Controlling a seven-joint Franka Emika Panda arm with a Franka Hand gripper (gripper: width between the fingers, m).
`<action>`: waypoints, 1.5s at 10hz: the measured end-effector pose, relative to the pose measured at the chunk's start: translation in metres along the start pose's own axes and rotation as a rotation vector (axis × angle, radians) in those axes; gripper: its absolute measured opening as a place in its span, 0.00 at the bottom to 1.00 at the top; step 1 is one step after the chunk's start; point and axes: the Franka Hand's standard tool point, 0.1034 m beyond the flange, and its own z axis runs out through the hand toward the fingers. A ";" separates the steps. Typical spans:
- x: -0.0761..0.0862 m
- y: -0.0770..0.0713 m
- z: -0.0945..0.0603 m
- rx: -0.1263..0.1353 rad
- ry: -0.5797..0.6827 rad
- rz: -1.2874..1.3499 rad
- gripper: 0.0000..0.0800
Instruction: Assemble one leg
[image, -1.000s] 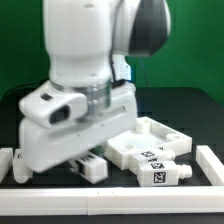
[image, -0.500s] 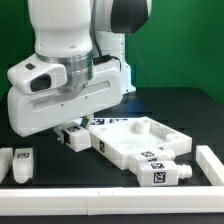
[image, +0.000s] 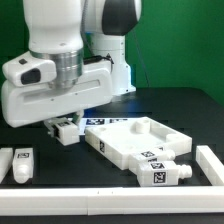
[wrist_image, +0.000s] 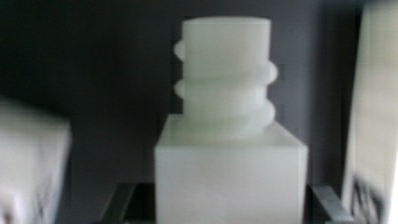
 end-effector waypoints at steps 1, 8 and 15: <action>-0.025 0.005 0.009 0.011 -0.010 0.071 0.35; -0.054 0.021 0.033 0.003 -0.013 0.085 0.68; 0.015 -0.018 -0.021 0.019 -0.029 0.258 0.81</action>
Offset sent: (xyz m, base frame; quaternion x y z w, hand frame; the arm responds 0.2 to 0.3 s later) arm -0.0224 -0.0256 -0.0350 -0.0072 0.0468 -0.0125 0.9988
